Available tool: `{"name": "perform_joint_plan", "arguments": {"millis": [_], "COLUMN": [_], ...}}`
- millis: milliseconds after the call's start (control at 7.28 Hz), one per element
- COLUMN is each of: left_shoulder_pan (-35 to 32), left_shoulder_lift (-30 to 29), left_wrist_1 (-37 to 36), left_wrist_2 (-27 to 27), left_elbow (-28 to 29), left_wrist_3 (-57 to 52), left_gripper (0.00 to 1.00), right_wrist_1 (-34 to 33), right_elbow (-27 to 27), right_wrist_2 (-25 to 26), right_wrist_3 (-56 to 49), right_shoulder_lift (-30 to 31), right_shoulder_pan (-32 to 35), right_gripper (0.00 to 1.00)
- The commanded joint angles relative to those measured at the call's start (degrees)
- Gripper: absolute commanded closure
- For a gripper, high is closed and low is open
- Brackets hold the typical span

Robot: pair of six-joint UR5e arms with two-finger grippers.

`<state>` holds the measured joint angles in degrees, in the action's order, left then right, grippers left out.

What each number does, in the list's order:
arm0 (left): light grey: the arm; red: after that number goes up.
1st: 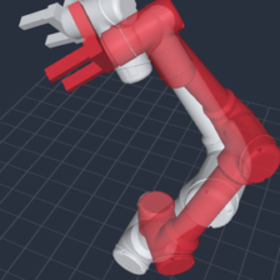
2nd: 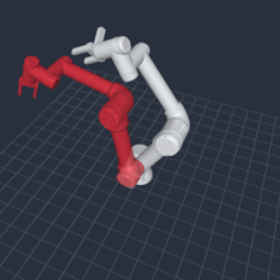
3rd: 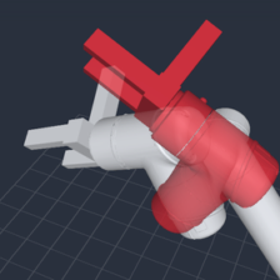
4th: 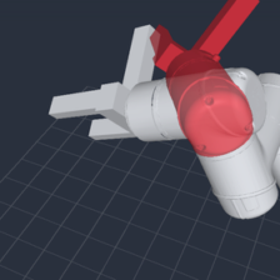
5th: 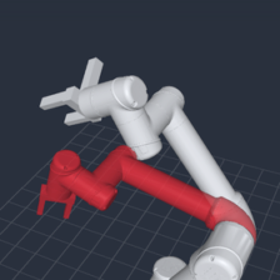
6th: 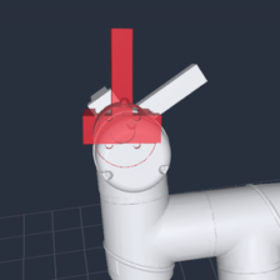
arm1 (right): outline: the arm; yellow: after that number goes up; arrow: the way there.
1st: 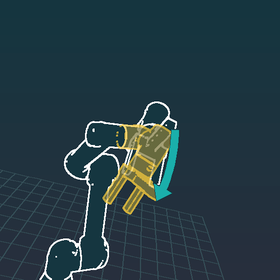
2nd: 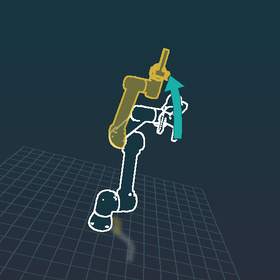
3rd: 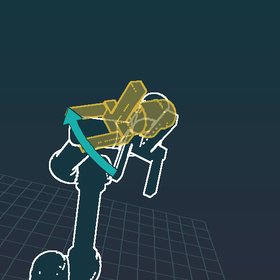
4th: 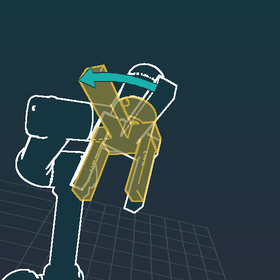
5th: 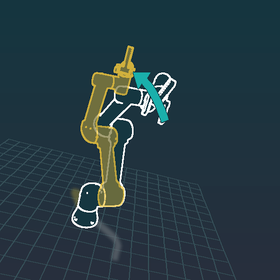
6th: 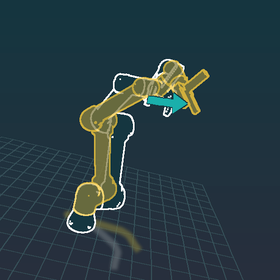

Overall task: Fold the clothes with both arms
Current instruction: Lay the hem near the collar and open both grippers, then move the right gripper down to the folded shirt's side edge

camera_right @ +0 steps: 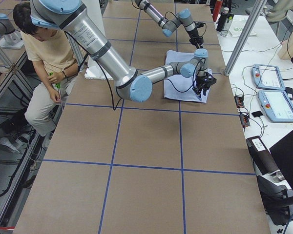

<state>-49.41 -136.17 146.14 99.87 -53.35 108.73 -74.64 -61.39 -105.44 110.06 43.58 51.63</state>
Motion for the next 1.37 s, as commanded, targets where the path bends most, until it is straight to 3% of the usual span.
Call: {"name": "perform_joint_plan", "arguments": {"millis": [0, 137, 549, 1236], "left_shoulder_pan": [-1.3, -1.39, -1.48, -1.39], "left_shoulder_lift": [0.03, 0.11, 1.78, 2.48], "left_wrist_1": [0.02, 0.02, -0.15, -0.33], "left_wrist_2": [0.06, 0.06, 0.06, -0.03], "left_elbow": [-0.61, -1.22, -4.04, -4.39], "left_wrist_3": [-0.28, -0.36, -0.36, -0.36], "left_gripper": [0.34, 0.34, 0.34, 0.34], "right_wrist_1": [-0.68, -0.51, -0.68, -0.6], "right_elbow": [-12.96, -18.71, -37.07, -37.49], "right_wrist_2": [-0.2, 0.32, 0.59, 3.22], "right_wrist_3": [0.42, 1.2, 5.24, 6.93], "right_shoulder_lift": [8.31, 14.02, 26.52, 28.23], "right_shoulder_pan": [-0.91, -4.14, -11.53, -15.68], "right_gripper": [0.48, 0.41, 0.37, 0.35]}}
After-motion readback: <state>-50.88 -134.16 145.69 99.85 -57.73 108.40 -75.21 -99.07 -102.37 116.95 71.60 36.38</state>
